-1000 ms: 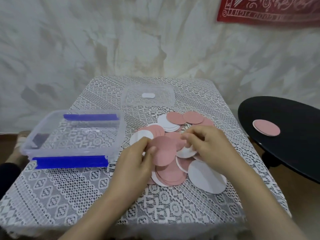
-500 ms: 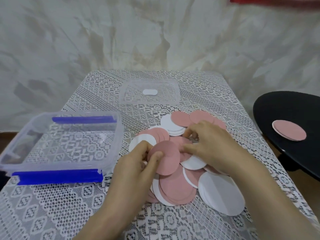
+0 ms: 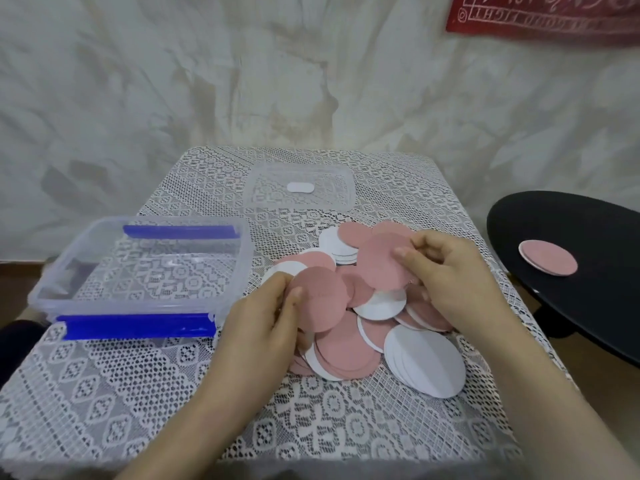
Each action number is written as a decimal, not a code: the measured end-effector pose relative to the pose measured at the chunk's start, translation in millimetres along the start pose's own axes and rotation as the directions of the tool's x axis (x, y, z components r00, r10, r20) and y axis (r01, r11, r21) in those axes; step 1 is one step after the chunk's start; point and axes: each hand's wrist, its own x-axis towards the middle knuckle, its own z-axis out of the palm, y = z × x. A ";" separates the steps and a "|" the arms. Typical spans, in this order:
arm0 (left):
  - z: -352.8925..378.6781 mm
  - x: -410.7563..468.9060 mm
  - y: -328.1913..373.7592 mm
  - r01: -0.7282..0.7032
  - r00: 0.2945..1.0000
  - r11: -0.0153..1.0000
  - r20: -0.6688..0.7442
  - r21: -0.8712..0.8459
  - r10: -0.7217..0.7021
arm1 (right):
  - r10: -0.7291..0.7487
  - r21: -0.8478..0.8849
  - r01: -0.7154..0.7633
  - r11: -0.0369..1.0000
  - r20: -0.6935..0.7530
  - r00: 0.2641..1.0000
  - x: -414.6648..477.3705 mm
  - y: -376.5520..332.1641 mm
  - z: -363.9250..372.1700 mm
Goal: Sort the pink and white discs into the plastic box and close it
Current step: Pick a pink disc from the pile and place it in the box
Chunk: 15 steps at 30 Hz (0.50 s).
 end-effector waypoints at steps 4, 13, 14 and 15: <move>0.9 -5.0 5.4 0.020 0.999 0.999 0.037 -0.048 -0.019 | 0.079 0.143 -0.108 0.984 0.191 0.978 -17.1 -5.9 3.9; 5.6 -17.9 19.4 0.054 0.992 0.982 0.119 -0.181 -0.032 | 0.042 0.129 -0.080 0.988 0.278 0.960 -35.6 -3.8 28.7; 6.1 -17.7 18.4 0.042 0.993 0.982 0.118 -0.182 -0.021 | 0.034 0.135 -0.074 0.988 0.277 0.960 -35.3 -2.6 29.5; 6.7 -16.6 16.4 0.039 0.993 0.982 0.120 -0.182 -0.017 | 0.028 0.144 -0.071 0.987 0.281 0.959 -34.4 -0.8 30.4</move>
